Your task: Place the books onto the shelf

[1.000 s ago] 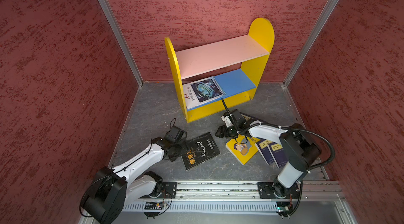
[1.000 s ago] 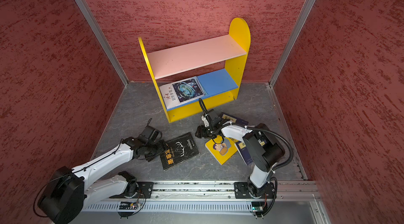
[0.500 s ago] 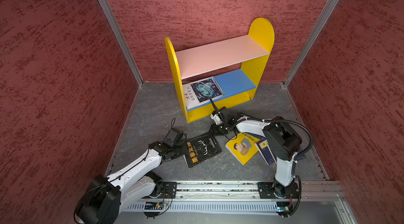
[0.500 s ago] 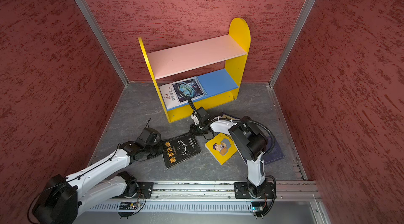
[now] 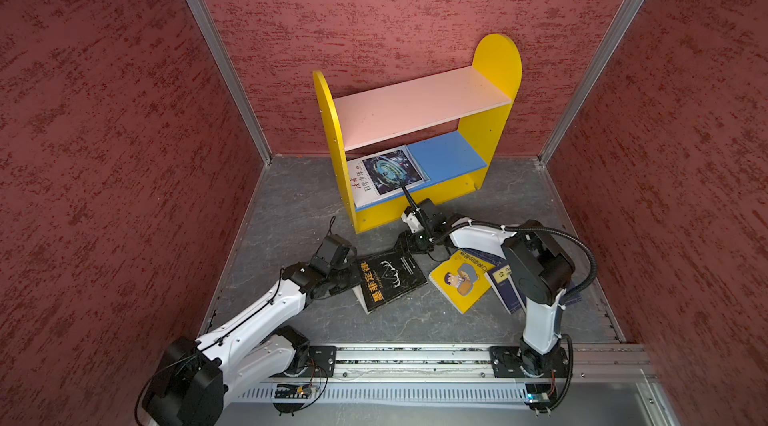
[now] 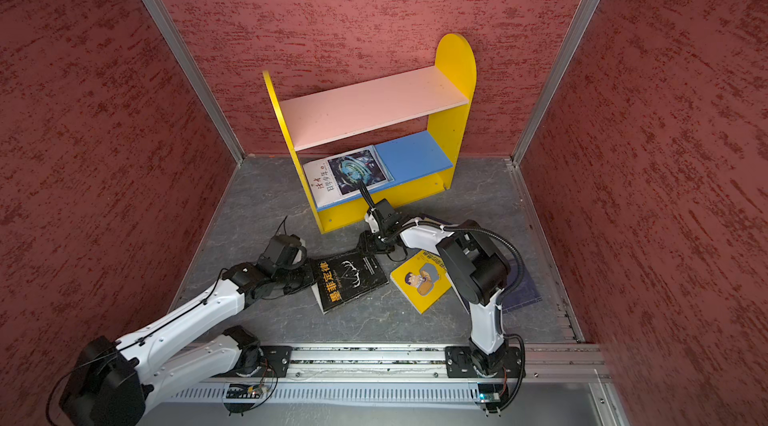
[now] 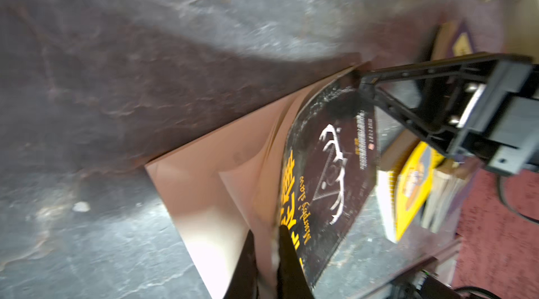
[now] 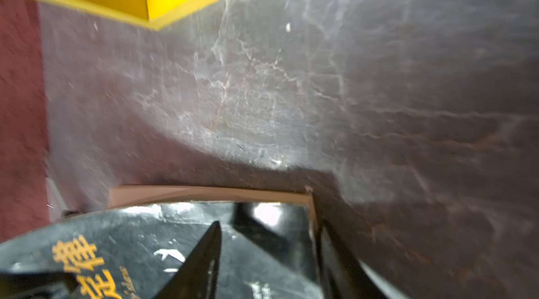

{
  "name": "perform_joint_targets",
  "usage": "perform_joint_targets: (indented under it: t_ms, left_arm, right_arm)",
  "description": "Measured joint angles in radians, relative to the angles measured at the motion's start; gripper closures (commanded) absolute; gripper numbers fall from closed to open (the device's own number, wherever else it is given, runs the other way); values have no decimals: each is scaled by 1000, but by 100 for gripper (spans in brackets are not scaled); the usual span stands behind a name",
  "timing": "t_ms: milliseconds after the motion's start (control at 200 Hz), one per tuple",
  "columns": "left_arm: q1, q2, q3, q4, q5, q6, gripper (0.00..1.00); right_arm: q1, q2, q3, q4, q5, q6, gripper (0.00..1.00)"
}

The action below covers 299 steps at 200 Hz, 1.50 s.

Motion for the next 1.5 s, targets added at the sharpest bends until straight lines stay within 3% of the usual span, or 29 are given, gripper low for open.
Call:
perform_joint_targets:
  t_ms: [150, 371, 646, 822, 1107, 1328, 1423, 1498]
  left_arm:
    - [44, 51, 90, -11, 69, -40, 100]
    - [132, 93, 134, -7, 184, -164, 100]
    - [183, 74, 39, 142, 233, -466, 100]
    - [203, 24, -35, 242, 235, -644, 100]
    - [199, 13, -44, 288, 233, -737, 100]
    - [190, 6, -44, 295, 232, -747, 100]
    - [185, 6, -45, 295, 231, -746, 100]
    - [182, 6, -46, 294, 231, -743, 100]
  right_arm:
    - [-122, -137, -15, 5, -21, 80, 18]
    - [-315, -375, -140, 87, -115, 269, 15]
    - [-308, -415, -496, 299, -284, 584, 15]
    - [-307, -423, -514, 374, -328, 671, 14]
    - [-279, -317, -513, 580, -378, 791, 15]
    - [-224, -153, -455, 699, -411, 874, 20]
    - [-201, -92, -420, 760, -424, 911, 30]
    - [-189, -58, -395, 787, -430, 929, 44]
